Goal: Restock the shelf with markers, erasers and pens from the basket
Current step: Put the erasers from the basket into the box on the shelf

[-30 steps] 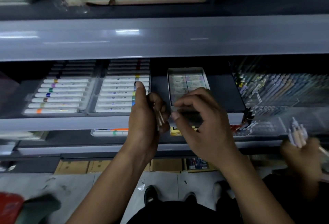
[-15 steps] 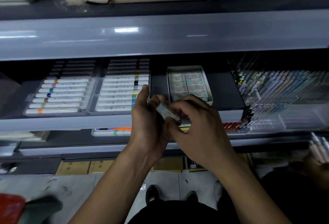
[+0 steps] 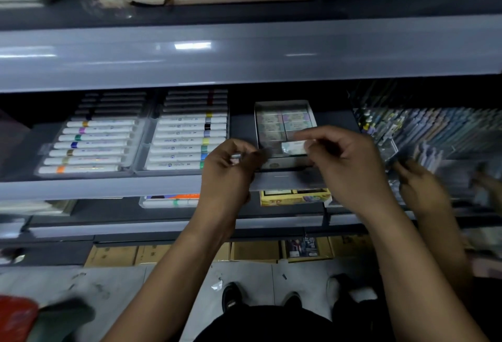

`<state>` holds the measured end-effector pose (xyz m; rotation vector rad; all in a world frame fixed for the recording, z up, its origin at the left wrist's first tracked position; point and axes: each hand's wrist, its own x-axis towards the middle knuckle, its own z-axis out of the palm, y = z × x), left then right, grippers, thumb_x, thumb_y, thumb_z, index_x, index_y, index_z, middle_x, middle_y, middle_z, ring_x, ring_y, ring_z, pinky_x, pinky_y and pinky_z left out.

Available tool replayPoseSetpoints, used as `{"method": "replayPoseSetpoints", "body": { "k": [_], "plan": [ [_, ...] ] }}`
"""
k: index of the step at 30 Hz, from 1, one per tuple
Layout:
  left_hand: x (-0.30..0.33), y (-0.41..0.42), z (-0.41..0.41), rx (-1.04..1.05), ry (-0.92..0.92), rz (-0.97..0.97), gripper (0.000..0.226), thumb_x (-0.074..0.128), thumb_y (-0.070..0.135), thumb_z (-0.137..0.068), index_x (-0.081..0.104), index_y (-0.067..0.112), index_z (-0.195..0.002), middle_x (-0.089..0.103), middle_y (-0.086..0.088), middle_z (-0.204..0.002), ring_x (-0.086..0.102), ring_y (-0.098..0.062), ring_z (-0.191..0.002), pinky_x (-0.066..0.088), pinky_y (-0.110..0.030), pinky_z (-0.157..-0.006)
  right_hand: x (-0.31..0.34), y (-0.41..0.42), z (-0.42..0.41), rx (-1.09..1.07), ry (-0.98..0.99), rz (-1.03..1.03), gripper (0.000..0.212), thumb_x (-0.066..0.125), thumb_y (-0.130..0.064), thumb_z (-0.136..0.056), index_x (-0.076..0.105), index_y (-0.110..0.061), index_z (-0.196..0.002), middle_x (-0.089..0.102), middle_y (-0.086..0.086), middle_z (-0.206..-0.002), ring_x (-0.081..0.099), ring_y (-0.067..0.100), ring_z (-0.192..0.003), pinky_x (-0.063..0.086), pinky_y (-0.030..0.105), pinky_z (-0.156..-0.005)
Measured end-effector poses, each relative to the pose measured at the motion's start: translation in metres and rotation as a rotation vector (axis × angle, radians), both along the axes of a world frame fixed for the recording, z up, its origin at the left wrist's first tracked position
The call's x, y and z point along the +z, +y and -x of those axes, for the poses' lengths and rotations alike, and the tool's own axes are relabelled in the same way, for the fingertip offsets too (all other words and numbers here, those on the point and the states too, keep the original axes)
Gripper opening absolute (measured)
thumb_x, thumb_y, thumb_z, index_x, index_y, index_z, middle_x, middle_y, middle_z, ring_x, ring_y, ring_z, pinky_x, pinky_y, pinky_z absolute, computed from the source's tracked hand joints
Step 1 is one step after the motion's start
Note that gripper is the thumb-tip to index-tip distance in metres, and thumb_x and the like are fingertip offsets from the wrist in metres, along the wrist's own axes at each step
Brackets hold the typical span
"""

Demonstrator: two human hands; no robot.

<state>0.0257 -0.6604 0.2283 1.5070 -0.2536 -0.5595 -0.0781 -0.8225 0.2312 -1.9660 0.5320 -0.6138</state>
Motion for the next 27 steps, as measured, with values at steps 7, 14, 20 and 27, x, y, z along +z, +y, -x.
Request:
{"method": "replayPoseSetpoints", "body": {
  "k": [7,14,20,27],
  "plan": [
    [-0.022,-0.004,-0.011,-0.05,-0.445,-0.209,0.019,0.075,0.006,-0.093,0.078,0.023,-0.099,0.077,0.014,-0.103,0.07,-0.001,-0.092,0.055,-0.019,-0.077,-0.004,-0.023,-0.004,-0.083,0.125,0.179,0.016,0.066,-0.021,-0.099,0.078,-0.029,-0.102,0.067,-0.013,-0.099,0.065,0.001,-0.088,0.053,0.018,-0.081],
    [-0.024,-0.006,-0.008,-0.088,-0.593,-0.292,0.021,0.071,0.006,-0.093,0.078,0.026,-0.095,0.076,0.018,-0.101,0.069,-0.002,-0.093,0.056,-0.026,-0.079,0.004,-0.027,-0.01,-0.008,0.257,0.352,0.02,0.065,-0.013,-0.097,0.08,-0.027,-0.1,0.061,-0.018,-0.095,0.058,-0.009,-0.083,0.035,-0.006,-0.073],
    [-0.024,-0.007,-0.009,-0.083,-0.624,-0.305,0.018,0.07,0.006,-0.094,0.079,0.021,-0.097,0.076,0.015,-0.104,0.07,-0.003,-0.093,0.056,-0.025,-0.078,-0.003,-0.025,-0.013,-0.043,0.288,0.387,0.015,0.071,-0.018,-0.094,0.082,-0.028,-0.099,0.057,-0.012,-0.098,0.055,-0.01,-0.08,0.035,-0.006,-0.072],
    [-0.022,-0.007,-0.009,-0.055,-0.549,-0.287,0.019,0.07,0.004,-0.093,0.078,0.021,-0.093,0.078,0.015,-0.099,0.072,-0.005,-0.088,0.058,-0.031,-0.08,-0.001,-0.022,-0.014,-0.05,0.27,0.422,0.016,0.071,-0.015,-0.091,0.08,-0.028,-0.093,0.058,-0.009,-0.094,0.054,-0.006,-0.075,0.035,-0.003,-0.069]
  ]
}}
